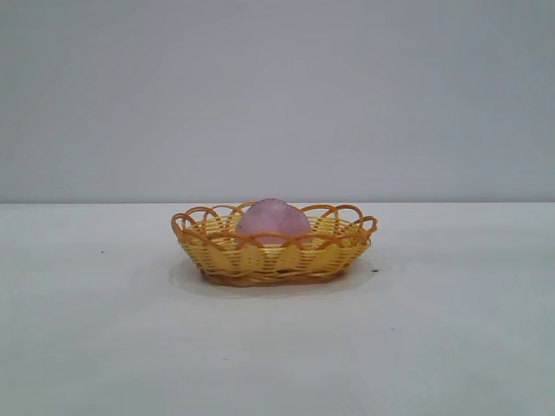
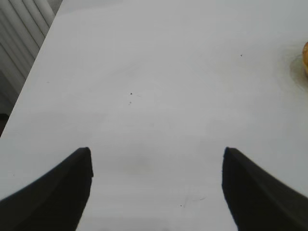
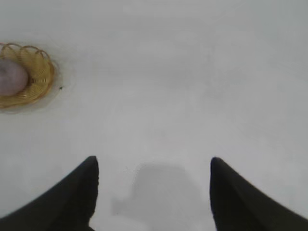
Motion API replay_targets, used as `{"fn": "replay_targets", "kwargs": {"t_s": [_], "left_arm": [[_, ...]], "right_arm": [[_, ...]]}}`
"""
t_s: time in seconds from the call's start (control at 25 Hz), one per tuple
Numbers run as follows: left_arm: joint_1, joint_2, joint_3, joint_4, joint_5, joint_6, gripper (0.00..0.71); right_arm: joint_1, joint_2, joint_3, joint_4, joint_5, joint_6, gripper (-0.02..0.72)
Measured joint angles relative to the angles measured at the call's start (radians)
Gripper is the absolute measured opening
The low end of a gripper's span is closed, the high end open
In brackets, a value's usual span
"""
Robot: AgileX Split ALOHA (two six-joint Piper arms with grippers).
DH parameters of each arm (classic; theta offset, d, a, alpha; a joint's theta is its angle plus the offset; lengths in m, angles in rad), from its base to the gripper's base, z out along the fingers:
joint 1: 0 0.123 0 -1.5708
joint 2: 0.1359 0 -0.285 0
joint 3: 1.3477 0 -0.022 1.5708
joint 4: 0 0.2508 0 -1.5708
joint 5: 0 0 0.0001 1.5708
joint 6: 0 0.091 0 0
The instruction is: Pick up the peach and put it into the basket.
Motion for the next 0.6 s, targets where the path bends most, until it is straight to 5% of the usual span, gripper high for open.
{"fn": "replay_targets", "kwargs": {"t_s": [0.36,0.6], "left_arm": [[0.000,0.000,0.000,0.000,0.000,0.000,0.545],[0.000,0.000,0.000,0.000,0.000,0.000,0.545]], "right_arm": [[0.000,-0.392,0.276,-0.001,0.005,0.005,0.421],[0.000,-0.575,0.449,-0.004,-0.070,0.012,0.421]]}}
